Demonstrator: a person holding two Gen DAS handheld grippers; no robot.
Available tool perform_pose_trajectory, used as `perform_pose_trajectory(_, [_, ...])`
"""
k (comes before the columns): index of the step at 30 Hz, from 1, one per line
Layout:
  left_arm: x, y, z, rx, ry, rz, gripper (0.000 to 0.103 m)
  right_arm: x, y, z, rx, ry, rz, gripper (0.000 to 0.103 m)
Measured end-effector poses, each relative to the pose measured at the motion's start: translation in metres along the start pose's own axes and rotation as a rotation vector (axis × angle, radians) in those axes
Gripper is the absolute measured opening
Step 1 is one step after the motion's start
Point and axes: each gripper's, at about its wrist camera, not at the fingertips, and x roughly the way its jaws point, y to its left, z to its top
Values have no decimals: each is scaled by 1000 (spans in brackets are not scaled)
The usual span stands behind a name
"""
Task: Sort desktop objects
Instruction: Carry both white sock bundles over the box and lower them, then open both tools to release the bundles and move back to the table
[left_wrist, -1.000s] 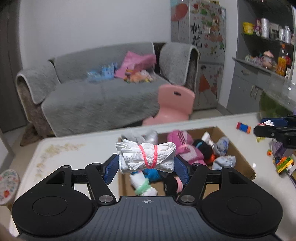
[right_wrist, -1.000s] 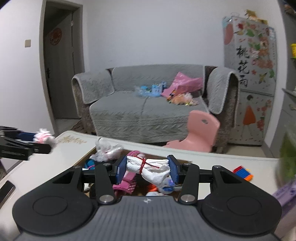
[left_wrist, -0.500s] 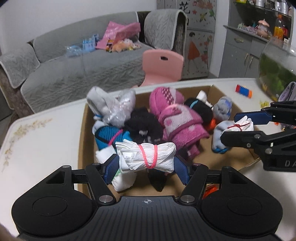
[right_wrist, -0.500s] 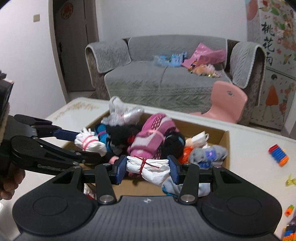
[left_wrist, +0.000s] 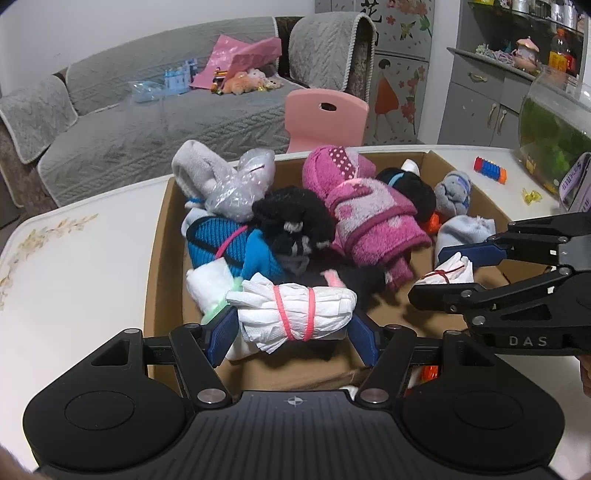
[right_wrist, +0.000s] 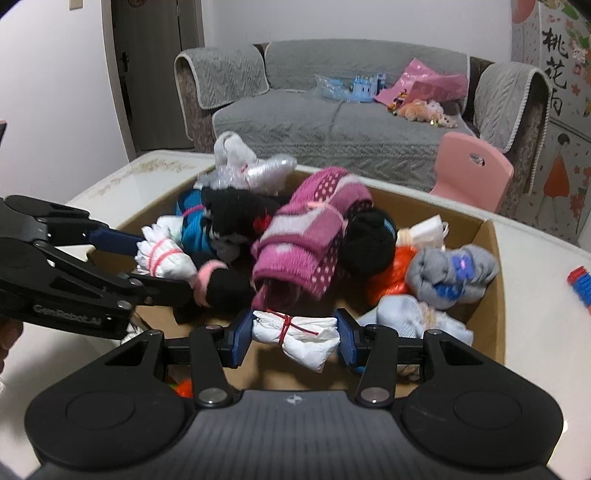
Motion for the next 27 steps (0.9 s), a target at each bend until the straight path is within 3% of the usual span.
perform_pose_trajectory(6, [1,-8,-7,16,-3,-8,70,3,2,-4,0,10,-4,44])
perform_pose_trajectory(20, [3,0,-22,-104,26,-53,72,10,0,-14,36,34,5,46])
perform_pose_trajectory(27, [-8,-2,-31,-85,33,-53,73,0,9,-21,46,45,-2,46])
